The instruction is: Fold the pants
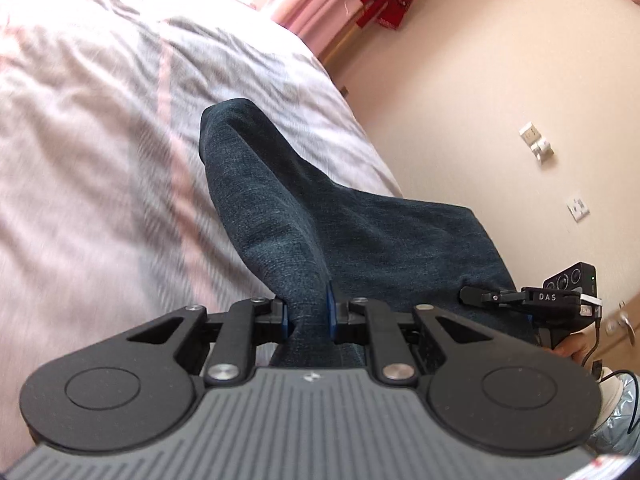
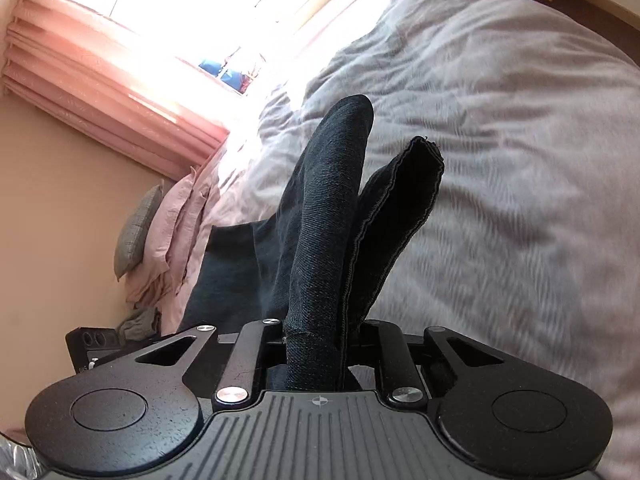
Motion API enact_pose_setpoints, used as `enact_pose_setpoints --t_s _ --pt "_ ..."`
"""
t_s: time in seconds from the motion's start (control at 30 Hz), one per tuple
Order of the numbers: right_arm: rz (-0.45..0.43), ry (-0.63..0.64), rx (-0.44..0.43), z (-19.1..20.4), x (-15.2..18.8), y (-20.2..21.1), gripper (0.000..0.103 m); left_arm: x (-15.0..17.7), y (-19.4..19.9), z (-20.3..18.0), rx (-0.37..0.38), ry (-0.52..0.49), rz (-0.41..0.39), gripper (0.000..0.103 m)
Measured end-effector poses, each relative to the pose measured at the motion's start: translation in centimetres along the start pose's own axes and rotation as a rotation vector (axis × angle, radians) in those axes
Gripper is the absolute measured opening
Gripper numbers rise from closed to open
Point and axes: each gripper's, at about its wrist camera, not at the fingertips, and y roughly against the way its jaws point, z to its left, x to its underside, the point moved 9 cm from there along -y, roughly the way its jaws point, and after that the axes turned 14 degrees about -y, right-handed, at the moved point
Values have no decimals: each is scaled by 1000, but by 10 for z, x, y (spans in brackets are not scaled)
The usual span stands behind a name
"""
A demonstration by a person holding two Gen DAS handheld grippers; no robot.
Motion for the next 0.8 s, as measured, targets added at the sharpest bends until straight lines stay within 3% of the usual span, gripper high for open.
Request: enact_pose_setpoints --t_s 0.33,0.6,0.63,0.67,0.7,0.73,0.77,0.8 --pt "18 87 -71 1 -174 -93 13 -122 -93 61 -106 -18 -104 13" --pt "15 78 -108 -17 -257 -173 14 -175 -155 120 -176 -60 -131 14" --pt "-4 80 -93 -23 -265 -182 15 -176 -165 130 -191 -68 -131 15" --pt "-37 73 -53 -34 -273 -189 24 -174 -175 144 -241 -71 -117 21" --pt "-83 53 30 -51 -282 -196 36 -169 -183 159 -299 -56 -88 23" --pt "-120 23 123 -70 -288 -198 43 -161 -191 174 -338 -34 -46 23" --pt "-149 -5 189 -89 -289 -197 43 -151 -194 187 -377 -13 -7 20" --pt "-165 -3 186 -96 -286 -192 42 -145 -190 196 -403 0 -2 20"
